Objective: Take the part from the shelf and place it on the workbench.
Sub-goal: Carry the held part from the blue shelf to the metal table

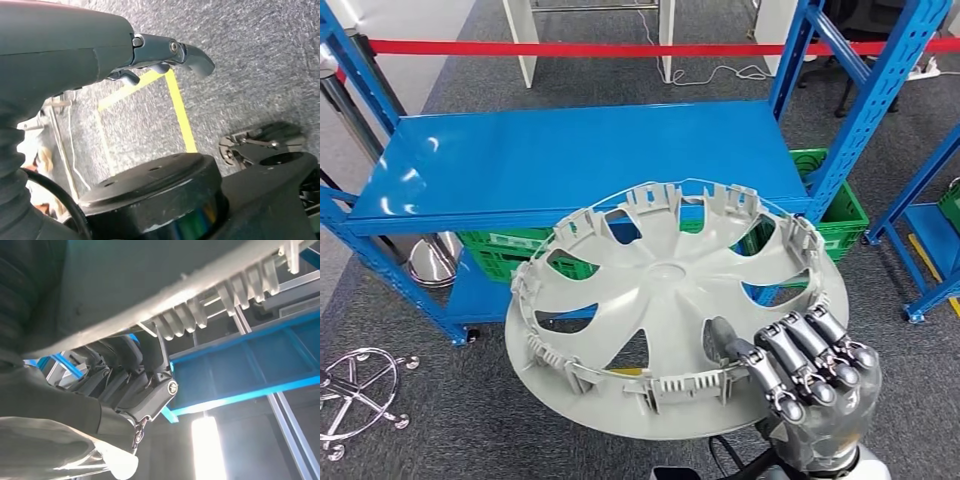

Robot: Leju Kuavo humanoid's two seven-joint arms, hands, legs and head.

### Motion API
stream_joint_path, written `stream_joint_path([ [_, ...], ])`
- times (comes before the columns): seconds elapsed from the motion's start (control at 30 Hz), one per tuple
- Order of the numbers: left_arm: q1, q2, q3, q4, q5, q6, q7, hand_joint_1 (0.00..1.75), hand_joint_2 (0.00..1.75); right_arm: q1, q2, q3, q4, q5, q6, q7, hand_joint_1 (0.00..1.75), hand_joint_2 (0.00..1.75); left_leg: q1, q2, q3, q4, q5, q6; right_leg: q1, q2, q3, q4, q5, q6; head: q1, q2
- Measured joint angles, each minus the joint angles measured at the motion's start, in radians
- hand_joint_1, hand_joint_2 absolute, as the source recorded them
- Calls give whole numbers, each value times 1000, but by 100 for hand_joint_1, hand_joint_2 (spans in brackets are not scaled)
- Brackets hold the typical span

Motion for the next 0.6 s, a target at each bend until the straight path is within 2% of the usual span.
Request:
stream_joint_path([
  [0.03, -3, 0, 0, 0, -12, 0, 1, 0, 175, 10, 3, -7, -8, 0, 0, -2, 175, 175, 1, 1, -10, -3, 9, 9, -1, 2, -8, 4, -6, 5, 0, 0],
  [0.07, -5, 0, 0, 0, -23, 0, 0, 0, 175, 19, 6, -15, -15, 1, 0, -4, 175, 175, 2, 3, -22, -5, 22, 19, -2, 6, -19, 20, -32, 10, 1, 0],
  [0.1, -8, 0, 0, 0, -31, 1, -4, 0, 175, 27, 7, -22, -22, 1, 0, -6, 175, 175, 3, 5, -35, -7, 35, 27, -2, 11, -31, 56, -77, 13, 2, 0],
  [0.17, -13, 0, 0, 0, -42, 1, -13, 0, 175, 37, 9, -34, -35, 1, 0, -6, 175, 175, 0, 8, -65, -5, 59, 35, -3, 18, -54, 174, -181, 17, 5, 0],
  [0.2, -15, 0, 0, 0, -46, 1, -17, 0, 175, 41, 9, -39, -40, 1, 0, -5, 175, 175, -2, 9, -81, -3, 72, 36, -3, 19, -59, 234, -206, 18, 5, 0],
  [0.23, -18, 0, 1, 0, -48, 1, -21, 0, 175, 43, 9, -43, -44, 1, 0, -2, 175, 175, -4, 10, -97, -1, 83, 37, -2, 20, -54, 274, -204, 19, 6, 0],
  [0.27, -21, -1, 1, 0, -52, 1, -26, 0, 175, 44, 9, -47, -48, 1, 0, 3, 175, 175, -5, 11, -115, 4, 94, 36, -2, 20, -35, 283, -182, 18, 6, 0],
  [0.3, -24, -1, 1, 0, -55, 2, -32, 0, 175, 45, 9, -50, -52, 0, 0, 7, 175, 175, -6, 11, -132, 9, 104, 35, -2, 20, 1, 258, -150, 16, 6, 0],
  [0.33, -25, -1, 1, 0, -53, 7, -45, 0, 175, 44, 9, -53, -57, 0, 0, 12, 175, 175, -6, 11, -146, 16, 113, 32, -1, 20, 52, 201, -126, 15, 6, 0],
  [0.37, -24, -5, 2, 0, -37, 20, -69, 0, 175, 41, 9, -55, -62, 0, 0, 12, 175, 175, -7, 10, -159, 24, 120, 29, 0, 20, 113, 124, -120, 13, 7, 0],
  [0.4, -16, -15, 12, 0, 3, 44, -111, 0, 175, 38, 12, -60, -68, 1, 0, 8, 175, 175, -9, 11, -170, 32, 126, 25, 1, 21, 165, 51, -129, 11, 7, 0],
  [0.43, -1, -32, 34, 3, 72, 79, -172, 0, 175, 37, 18, -68, -75, 1, 0, 0, 175, 175, -11, 12, -179, 39, 134, 21, 2, 23, 198, -3, -145, 10, 6, 0],
  [0.47, 20, -57, 72, 8, 156, 121, -242, 0, 175, 38, 27, -79, -85, 0, 0, -10, 175, 175, -13, 14, -188, 43, 143, 18, 3, 24, 212, -34, -157, 8, 6, 0],
  [0.53, 68, -116, 164, 24, 294, 184, -371, 0, 175, 45, 43, -100, -107, -2, 0, -21, 175, 175, -15, 14, -205, 49, 151, 10, -1, 24, 191, -44, -153, -2, 7, 0],
  [0.57, 83, -139, 205, 33, 324, 198, -409, 0, 175, 48, 48, -106, -116, -3, 0, -22, 175, 175, -15, 11, -214, 62, 131, 5, -3, 20, 177, -44, -146, -10, 7, 0],
  [0.6, 93, -155, 237, 41, 335, 202, -431, 0, 175, 48, 52, -110, -123, -3, 1, -21, 175, 175, -14, 9, -223, 93, 91, 0, -5, 15, 163, -45, -135, -19, 6, 0],
])
